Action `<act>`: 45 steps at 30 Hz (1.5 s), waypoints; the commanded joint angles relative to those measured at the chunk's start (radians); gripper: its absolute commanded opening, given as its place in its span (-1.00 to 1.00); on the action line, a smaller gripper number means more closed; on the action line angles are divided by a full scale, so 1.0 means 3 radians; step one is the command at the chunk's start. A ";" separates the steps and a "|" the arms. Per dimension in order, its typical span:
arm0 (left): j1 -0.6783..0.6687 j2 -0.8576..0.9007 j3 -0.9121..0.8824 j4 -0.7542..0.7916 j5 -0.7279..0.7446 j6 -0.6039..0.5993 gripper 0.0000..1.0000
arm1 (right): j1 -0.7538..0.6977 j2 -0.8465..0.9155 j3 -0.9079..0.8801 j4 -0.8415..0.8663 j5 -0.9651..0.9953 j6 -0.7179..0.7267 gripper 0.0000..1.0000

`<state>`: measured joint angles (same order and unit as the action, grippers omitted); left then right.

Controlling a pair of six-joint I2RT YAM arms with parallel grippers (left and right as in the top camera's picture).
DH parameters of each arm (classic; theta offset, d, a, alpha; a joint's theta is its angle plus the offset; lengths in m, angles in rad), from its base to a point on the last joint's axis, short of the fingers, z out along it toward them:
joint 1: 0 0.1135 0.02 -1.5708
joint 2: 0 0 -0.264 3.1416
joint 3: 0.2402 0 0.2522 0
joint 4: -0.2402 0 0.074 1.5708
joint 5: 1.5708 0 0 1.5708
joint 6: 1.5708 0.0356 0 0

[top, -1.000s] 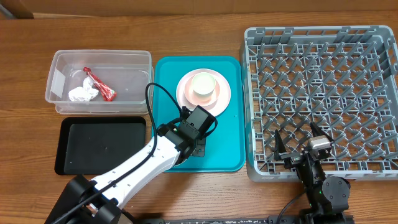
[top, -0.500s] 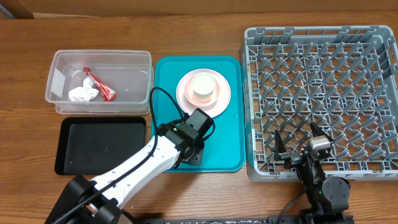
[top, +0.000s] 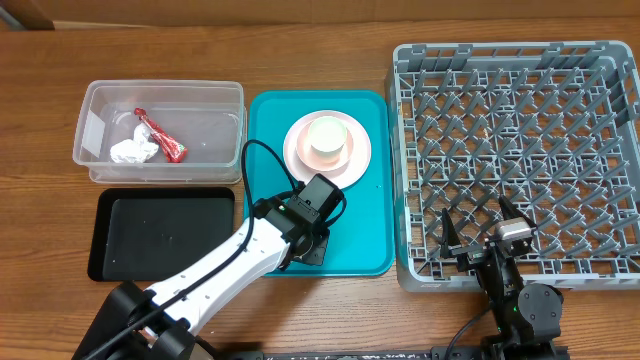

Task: Sort waste into correct bins and load items into the dishwasher
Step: 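Lower the left gripper and grip the rim of the rice bowl, then lift the rice bowl with the left gripper over the black tray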

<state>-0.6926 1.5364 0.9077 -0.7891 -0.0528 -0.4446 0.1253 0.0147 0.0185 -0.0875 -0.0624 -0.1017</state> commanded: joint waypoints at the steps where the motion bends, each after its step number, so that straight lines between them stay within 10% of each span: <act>1: -0.0006 0.0127 0.0056 0.0031 0.0071 0.0065 -0.51 | 0.0018 -0.0039 -0.0036 0.0024 0.0032 0.0000 1.00; 15: 0.0000 0.0181 0.0057 0.0036 0.0094 0.0061 -0.92 | 0.0018 -0.0039 -0.0036 0.0024 0.0032 0.0000 1.00; 45: 0.0546 0.0086 0.1242 -0.0890 0.0247 0.0184 -0.92 | 0.0018 -0.0039 -0.0036 0.0024 0.0032 0.0000 1.00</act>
<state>-0.5846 1.5841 1.2526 -1.0466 -0.0185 -0.4286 0.1253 0.0147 0.0185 -0.0872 -0.0624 -0.1013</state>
